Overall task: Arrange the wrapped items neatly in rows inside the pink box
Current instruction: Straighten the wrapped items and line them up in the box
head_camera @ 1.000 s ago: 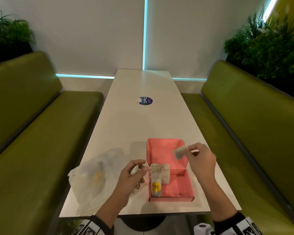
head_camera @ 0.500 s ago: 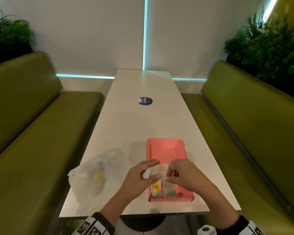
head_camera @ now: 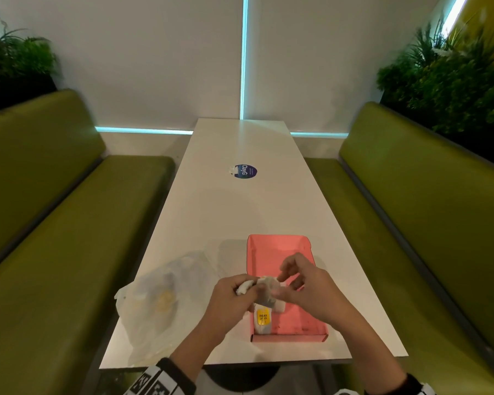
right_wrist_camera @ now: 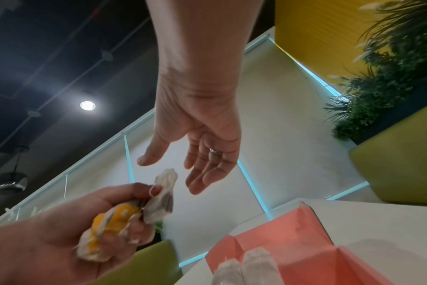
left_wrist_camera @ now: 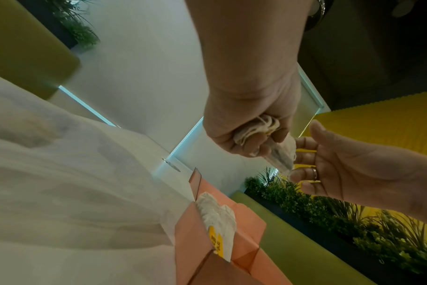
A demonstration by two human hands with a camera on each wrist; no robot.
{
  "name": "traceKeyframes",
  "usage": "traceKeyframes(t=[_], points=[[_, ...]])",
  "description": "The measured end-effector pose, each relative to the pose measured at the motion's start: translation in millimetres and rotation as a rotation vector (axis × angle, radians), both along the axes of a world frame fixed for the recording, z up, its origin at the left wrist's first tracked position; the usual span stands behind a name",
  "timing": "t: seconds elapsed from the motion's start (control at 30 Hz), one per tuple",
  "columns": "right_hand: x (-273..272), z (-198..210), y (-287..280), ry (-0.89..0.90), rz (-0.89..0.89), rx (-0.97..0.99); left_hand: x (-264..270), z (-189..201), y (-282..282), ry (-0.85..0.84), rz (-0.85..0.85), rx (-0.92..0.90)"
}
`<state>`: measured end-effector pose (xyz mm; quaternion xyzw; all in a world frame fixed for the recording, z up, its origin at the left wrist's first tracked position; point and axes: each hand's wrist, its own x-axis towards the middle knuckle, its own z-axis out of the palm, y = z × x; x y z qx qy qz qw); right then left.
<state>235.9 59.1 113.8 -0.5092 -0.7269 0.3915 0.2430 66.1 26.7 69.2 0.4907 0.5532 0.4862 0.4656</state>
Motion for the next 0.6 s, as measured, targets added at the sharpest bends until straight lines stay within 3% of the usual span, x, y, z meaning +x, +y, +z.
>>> traceKeyframes(t=[0.17, 0.3, 0.6], points=[[-10, -18, -10, -0.065, 0.027, 0.067, 3, 4, 0, -0.029, 0.021, -0.009], [-16, -24, -10, -0.060, -0.024, 0.179, 4, 4, -2, -0.022, 0.014, -0.003], [-9, -25, -6, 0.025, -0.205, 0.216, 0, -3, 0, 0.057, 0.157, -0.011]])
